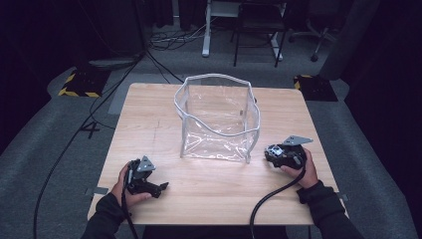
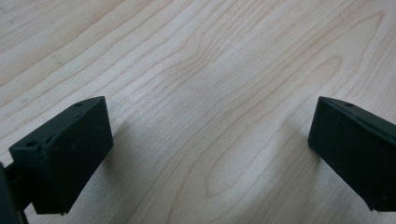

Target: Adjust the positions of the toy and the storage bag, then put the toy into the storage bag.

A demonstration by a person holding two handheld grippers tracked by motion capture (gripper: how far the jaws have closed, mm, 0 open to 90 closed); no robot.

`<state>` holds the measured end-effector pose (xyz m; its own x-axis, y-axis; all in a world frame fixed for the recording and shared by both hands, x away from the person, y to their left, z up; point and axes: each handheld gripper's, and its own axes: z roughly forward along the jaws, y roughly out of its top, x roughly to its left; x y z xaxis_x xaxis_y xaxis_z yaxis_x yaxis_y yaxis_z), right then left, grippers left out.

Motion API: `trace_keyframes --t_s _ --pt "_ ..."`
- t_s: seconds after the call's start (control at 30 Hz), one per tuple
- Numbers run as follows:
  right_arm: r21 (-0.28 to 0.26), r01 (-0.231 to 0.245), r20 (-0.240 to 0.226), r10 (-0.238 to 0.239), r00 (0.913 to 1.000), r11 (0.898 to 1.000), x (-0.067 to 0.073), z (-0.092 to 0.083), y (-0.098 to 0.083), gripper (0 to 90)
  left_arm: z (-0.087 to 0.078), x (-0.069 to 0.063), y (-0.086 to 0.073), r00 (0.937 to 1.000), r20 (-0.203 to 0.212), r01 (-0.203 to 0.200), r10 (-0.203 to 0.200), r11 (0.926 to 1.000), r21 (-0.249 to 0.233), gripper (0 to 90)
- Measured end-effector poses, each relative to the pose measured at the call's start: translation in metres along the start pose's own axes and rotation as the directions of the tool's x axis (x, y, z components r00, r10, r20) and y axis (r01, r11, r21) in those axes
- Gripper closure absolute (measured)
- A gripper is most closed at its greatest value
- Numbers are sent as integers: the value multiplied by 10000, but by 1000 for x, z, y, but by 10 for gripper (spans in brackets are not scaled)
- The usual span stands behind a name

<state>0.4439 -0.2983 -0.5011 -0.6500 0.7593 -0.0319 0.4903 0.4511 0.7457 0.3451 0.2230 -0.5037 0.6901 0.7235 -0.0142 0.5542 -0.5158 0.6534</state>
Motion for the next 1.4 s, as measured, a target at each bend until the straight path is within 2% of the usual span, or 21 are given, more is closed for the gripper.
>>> trace_keyframes --t_s 0.03,0.1,0.2,0.27,0.47,0.63,0.7,0.93,1.13,1.23,1.27,1.4 --pt "9 -152 18 152 9999 9999 1 1 1 272 0 0 0 10000 -23 -12 12 10000 -4 1" --pt "-21 -111 -118 111 9999 9999 -1 2 1 290 0 0 0 10000 -13 -11 11 10000 -6 1" --pt "-188 -196 -39 196 9998 9996 -2 0 -1 447 0 0 0 10000 68 4 -4 10000 37 1" --pt "-271 -235 49 236 9997 9994 -3 -1 -1 481 0 0 0 10000 52 1 -1 10000 35 1" --pt "-317 -236 126 240 9996 9992 -2 -1 -2 486 0 0 0 10000 -36 33 -33 10000 -35 1" --pt "-412 -289 407 306 9987 9987 -2 -3 -3 487 1 0 1 9997 224 47 -48 10000 28 1" --pt "-507 -373 549 401 9977 9980 -1 -3 -3 486 1 1 1 9998 187 17 -18 10000 34 1" --pt "-653 -250 783 301 9965 9975 0 -5 -4 487 1 1 2 9998 180 -79 78 10000 35 2" --pt "-758 -396 735 452 9963 9963 -2 -6 -4 487 1 1 1 9998 199 -4 4 10000 -5 6" --pt "-780 -359 730 416 9965 9963 -2 -6 -4 487 0 1 0 10000 11 -50 50 10000 14 6" --pt "-791 -371 733 429 9964 9962 -2 -6 -4 487 0 0 0 9999 141 26 -28 10000 90 6" --pt "-885 -518 769 587 9953 9947 -5 -7 -4 487 1 1 1 9999 117 -28 28 10000 22 3"
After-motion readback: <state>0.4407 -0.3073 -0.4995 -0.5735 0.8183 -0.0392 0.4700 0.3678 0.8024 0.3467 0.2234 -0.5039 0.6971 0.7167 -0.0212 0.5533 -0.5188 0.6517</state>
